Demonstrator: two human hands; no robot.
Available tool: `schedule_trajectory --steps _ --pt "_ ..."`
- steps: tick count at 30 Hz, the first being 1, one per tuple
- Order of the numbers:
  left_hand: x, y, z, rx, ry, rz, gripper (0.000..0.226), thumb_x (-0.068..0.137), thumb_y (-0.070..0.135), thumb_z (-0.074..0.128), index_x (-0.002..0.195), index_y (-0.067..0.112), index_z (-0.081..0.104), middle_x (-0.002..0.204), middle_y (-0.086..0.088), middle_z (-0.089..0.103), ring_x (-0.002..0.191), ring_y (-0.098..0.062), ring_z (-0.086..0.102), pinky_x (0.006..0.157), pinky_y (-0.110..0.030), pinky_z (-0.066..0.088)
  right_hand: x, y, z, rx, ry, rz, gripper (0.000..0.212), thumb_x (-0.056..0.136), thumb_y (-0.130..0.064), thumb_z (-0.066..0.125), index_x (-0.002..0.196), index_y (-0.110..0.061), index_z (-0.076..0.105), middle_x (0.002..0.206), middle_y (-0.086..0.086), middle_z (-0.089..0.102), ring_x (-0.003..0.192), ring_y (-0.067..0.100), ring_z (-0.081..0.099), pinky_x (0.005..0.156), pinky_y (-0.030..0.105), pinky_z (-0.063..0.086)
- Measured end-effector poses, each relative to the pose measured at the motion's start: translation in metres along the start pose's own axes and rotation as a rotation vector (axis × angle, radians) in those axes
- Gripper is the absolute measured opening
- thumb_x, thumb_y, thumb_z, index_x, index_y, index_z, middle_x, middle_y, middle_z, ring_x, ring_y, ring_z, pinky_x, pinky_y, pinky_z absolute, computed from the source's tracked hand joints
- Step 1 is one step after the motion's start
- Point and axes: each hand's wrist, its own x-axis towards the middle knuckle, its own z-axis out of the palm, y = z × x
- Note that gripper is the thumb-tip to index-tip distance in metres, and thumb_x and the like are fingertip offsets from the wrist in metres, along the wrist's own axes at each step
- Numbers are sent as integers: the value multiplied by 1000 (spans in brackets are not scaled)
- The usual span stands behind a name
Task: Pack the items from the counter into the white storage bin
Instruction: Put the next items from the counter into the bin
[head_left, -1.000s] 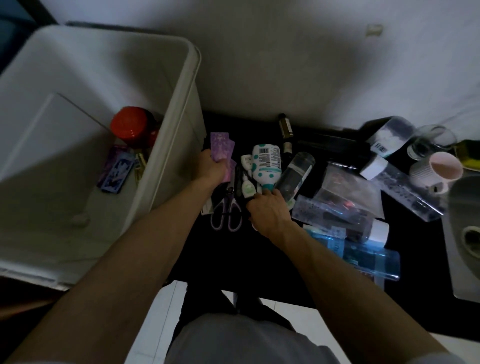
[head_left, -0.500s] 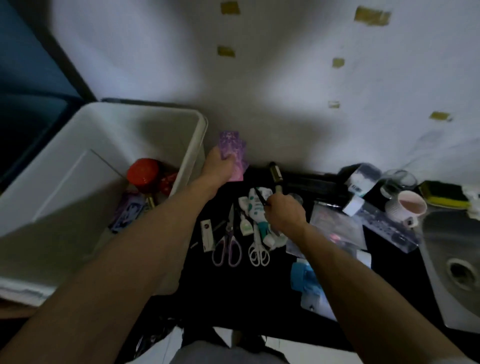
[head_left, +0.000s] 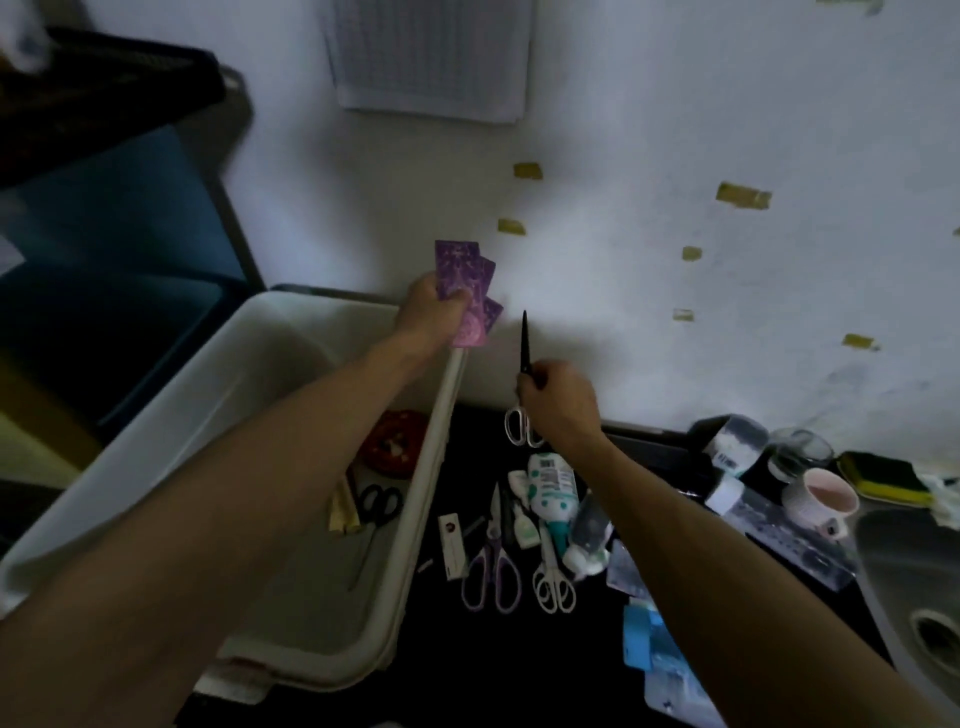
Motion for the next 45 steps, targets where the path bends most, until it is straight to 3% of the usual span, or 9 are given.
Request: schedule_trajectory --steps 7,13,17,21,27,36,39,42,45 --pt "9 -8 -88 39 119 -4 5 98 20 57 103 19 57 85 9 59 73 -3 58 59 -17 46 10 -78 30 133 58 -80 18 92 -26 59 92 -15 74 80 2 74 74 19 69 67 28 55" --pt "8 -38 -152 89 134 -28 9 94 20 61 103 22 60 87 6 64 78 -8 64 61 -20 49 0 -139 68 99 22 -146 16 93 -27 60 87 -21 73 73 -6 66 64 11 62 55 21 39" --pt "6 -59 -178 126 105 -56 19 93 18 61 112 15 62 89 4 66 77 -9 65 62 -21 50 -3 -159 97 136 -87 -93 16 93 -28 60 90 -17 72 81 -2 73 66 10 67 62 26 57" --pt "4 -90 -191 164 64 -135 28 93 17 60 120 10 62 101 -5 68 80 -16 65 67 -24 53 -11 -160 127 136 -156 2 16 92 -25 60 90 -12 69 78 1 70 66 13 67 57 30 58" --pt "-3 -143 -206 298 -65 -229 30 91 18 65 118 7 60 105 -12 67 84 -20 64 66 -26 50 -35 -146 168 127 -280 128 14 94 -16 55 94 -13 69 74 -4 65 58 3 60 39 12 37" --pt "-24 -202 -201 511 -353 -406 24 84 8 67 105 4 58 102 -13 64 92 -25 64 75 -34 54 -53 -118 219 -7 -472 286 21 90 -16 61 108 -5 64 105 12 65 100 30 64 75 32 50" --pt "-31 -220 -203 589 -444 -496 45 80 7 70 122 -2 57 113 -17 65 101 -29 65 83 -38 57 -57 -107 236 -61 -549 327 15 90 -17 59 98 -4 58 94 9 64 89 27 67 77 39 58" --pt "-39 -226 -202 772 -604 -520 44 88 10 66 129 -3 54 127 -15 60 106 -24 61 79 -29 51 -67 -99 249 -108 -627 391 5 90 -12 59 91 -7 60 86 9 63 71 23 62 62 36 55" --pt "-41 -238 -199 863 -701 -483 44 91 10 64 133 -2 53 135 -16 56 111 -22 58 65 -15 45 -78 -84 266 -223 -697 341 25 89 -10 55 114 -9 55 109 11 61 90 28 62 62 33 47"
